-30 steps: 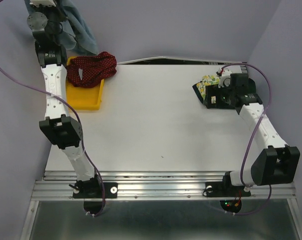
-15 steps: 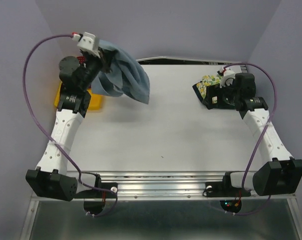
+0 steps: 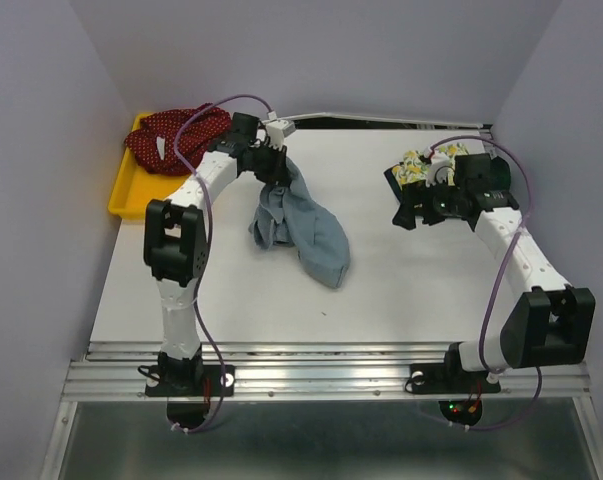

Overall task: Fold and stack the skirts
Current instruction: Move the skirt to the center of the board, then flatten the skirt out

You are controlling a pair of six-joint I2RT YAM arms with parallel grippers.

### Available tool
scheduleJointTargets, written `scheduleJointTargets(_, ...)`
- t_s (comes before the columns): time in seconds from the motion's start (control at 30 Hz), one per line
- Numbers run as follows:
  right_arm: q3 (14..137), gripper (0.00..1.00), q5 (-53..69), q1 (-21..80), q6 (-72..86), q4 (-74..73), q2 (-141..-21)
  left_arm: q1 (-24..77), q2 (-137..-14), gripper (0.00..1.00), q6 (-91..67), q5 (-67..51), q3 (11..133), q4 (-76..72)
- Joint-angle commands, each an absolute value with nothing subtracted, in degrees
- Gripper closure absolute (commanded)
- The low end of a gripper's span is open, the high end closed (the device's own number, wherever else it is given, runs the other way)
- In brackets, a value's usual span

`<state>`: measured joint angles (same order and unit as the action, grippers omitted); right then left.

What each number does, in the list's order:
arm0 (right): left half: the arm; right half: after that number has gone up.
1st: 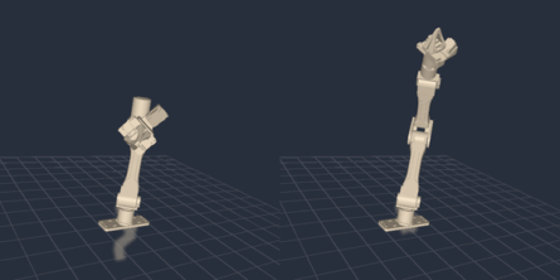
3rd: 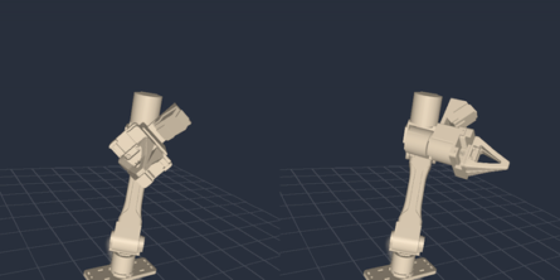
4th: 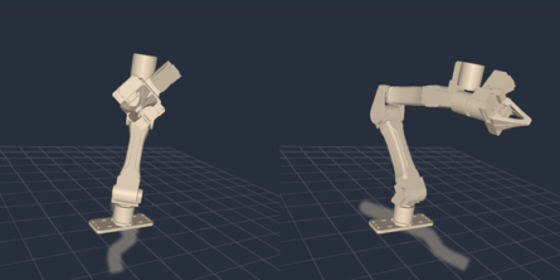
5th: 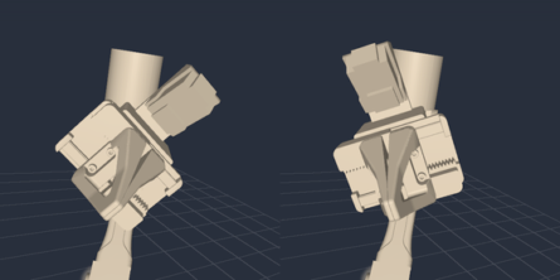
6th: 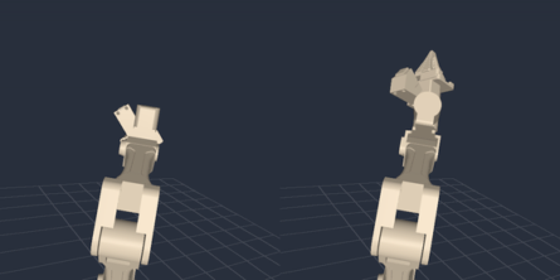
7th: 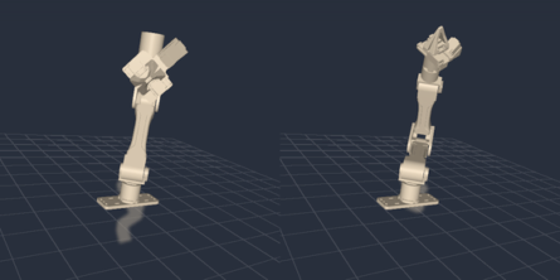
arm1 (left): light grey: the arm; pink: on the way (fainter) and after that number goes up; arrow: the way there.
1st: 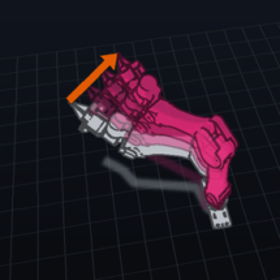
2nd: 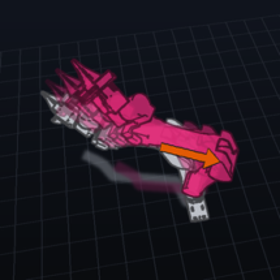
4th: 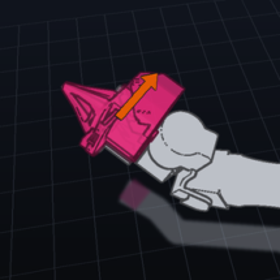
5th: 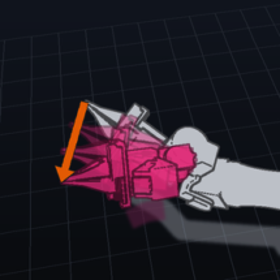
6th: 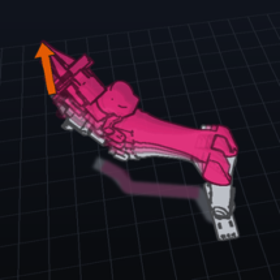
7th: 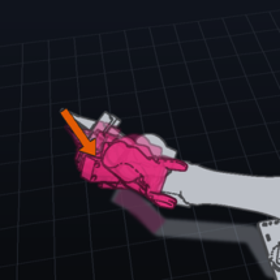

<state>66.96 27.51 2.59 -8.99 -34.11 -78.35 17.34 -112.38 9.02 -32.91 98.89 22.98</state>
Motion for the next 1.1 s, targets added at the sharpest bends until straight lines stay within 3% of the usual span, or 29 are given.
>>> scheduleJointTargets(0.0,64.3,0.09,34.1,2.1,-7.7,-33.8,-80.3,13.7,-119.4,0.97,11.9,-40.0,108.1,36.0)
scheduleJointTargets(0.17,58.9,0.13,38.4,5.1,-5.4,-31.1,-81.9,13.0,-124.5,0.73,11.4,-39.4,115.3,35.6)
scheduleJointTargets(0.27,56.5,0.13,36.8,9.7,-4.7,-28.0,-81.1,12.1,-123.6,0.50,11.3,-37.0,117.0,35.5)
scheduleJointTargets(0.3,56.0,0.13,34.3,11.6,-4.7,-26.3,-80.9,11.8,-121.9,0.34,11.6,-36.0,116.9,35.4)
scheduleJointTargets(0.37,55.0,0.13,30.8,17.9,-5.3,-24.4,-79.6,10.6,-119.5,0.31,12.9,-35.2,115.1,36.2)
scheduleJointTargets(0.4,54.8,0.13,28.8,20.1,-5.6,-23.7,-79.4,10.2,-118.1,0.25,14.0,-34.9,113.8,36.6)
scheduleJointTargets(0.43,54.8,0.12,25.5,22.0,-6.0,-22.6,-79.3,9.9,-116.3,0.10,16.2,-33.8,112.3,36.8)
scheduleJointTargets(0.57,53.6,0.12,19.8,28.8,-8.3,-19.3,-79.7,9.2,-102.2,0.09,23.8,-31.8,99.7,37.2)
scheduleJointTargets(0.7,52.9,0.13,14.6,35.5,-9.9,-16.1,-82.8,9.3,-88.8,0.09,30.4,-32.5,79.3,32.9)
scheduleJointTargets(0.87,51.9,0.16,9.3,37.3,-11.5,-11.6,-86.5,9.9,-74.4,0.12,39.4,-37.3,61.1,28.7)
scheduleJointTargets(1.07,51.5,0.23,4.6,38.3,-12.0,-8.9,-90.7,14.1,-72.8,0.18,36.8,-38.0,52.2,23.1)
